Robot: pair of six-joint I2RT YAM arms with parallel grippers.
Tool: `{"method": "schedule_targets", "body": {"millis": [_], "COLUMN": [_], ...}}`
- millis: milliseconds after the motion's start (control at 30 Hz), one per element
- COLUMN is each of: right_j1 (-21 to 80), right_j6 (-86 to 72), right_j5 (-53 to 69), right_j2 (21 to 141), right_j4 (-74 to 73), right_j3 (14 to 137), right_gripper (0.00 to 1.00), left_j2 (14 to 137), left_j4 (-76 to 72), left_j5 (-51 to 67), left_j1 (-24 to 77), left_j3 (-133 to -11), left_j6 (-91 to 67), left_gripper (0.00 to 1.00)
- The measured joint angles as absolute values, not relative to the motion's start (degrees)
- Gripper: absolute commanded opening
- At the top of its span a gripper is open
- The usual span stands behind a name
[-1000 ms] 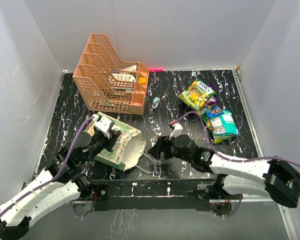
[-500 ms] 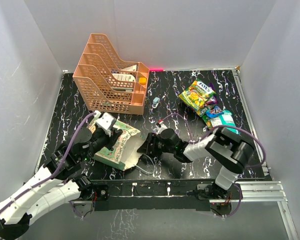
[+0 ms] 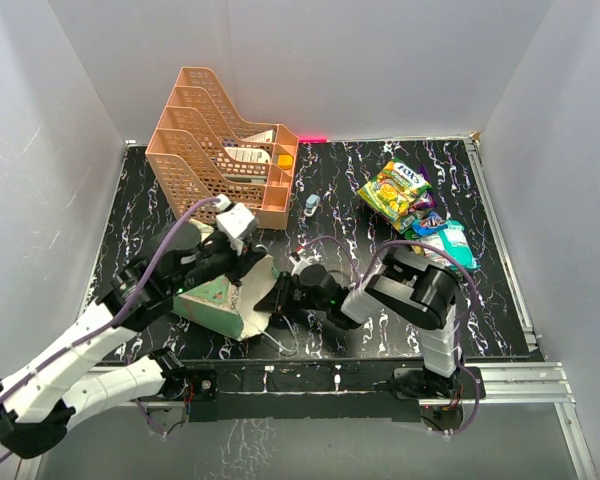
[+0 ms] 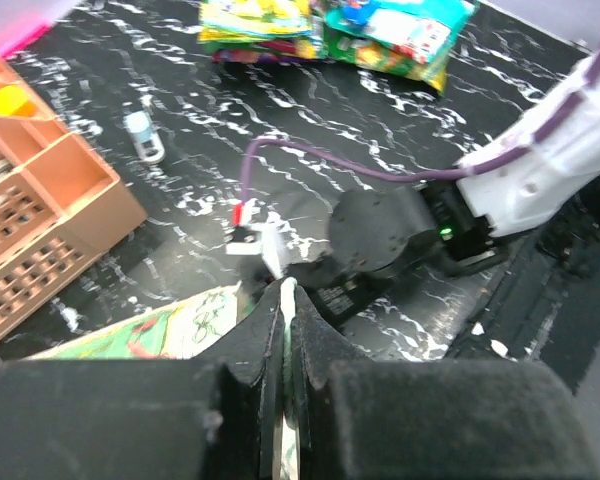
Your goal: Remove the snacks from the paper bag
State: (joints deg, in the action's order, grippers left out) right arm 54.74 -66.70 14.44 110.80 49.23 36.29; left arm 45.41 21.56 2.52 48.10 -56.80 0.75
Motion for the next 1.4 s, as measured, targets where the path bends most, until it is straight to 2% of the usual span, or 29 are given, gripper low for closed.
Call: {"method": "schedule_targets", "body": {"millis": [100, 400, 767, 867, 1000, 1133, 1200, 1267, 1400], "right_j1": [55.48, 56.25, 56.29, 56.29, 56.23, 55.46, 54.68, 53.91, 52.80], "right_j6": [-67.64, -68.58, -69.63, -69.78, -69.08, -64.36, -61.23, -58.19, -50.30], "right_j5": [13.82, 11.44, 10.22, 9.47, 7.79, 6.02, 5.48, 4.78, 2.17], "right_j2": [113.58, 121.64, 123.48, 123.46, 122.15, 113.78, 109.12, 104.75, 93.06], "right_j4": [51.70, 62.78, 66.70, 67.40, 65.80, 52.88, 46.11, 40.32, 27.42], "right_j3": [38.89, 47.70, 49.58, 47.05, 41.12, 39.92, 39.48, 38.52, 34.89], "right_gripper": [0.08, 0.08, 0.08, 0.16, 0.39, 0.53, 0.64, 0.67, 0.68], "left_j2": [50.92, 54.33, 50.35, 49.39, 47.90, 46.46, 46.04, 45.74, 44.88], "left_j4": [23.09, 24.93, 26.41, 26.35, 26.37, 26.00, 25.56, 25.21, 24.82], "left_j5": [7.57, 18.85, 15.90, 13.65, 7.79, 3.44, 2.20, 1.15, -0.54], "left_j1": [48.12, 48.12, 48.12, 48.14, 48.18, 48.18, 48.18, 48.18, 48.18], "left_j3": [-60.71, -61.67, -58.81, -57.54, -55.11, -51.92, -50.68, -49.76, -49.06], "left_j6": [1.15, 0.25, -0.56, -0.91, -1.85, -3.57, -4.58, -5.43, -6.46], "left_gripper": [0.00, 0.00, 0.00, 0.00, 0.00, 0.00, 0.00, 0.00, 0.00]}}
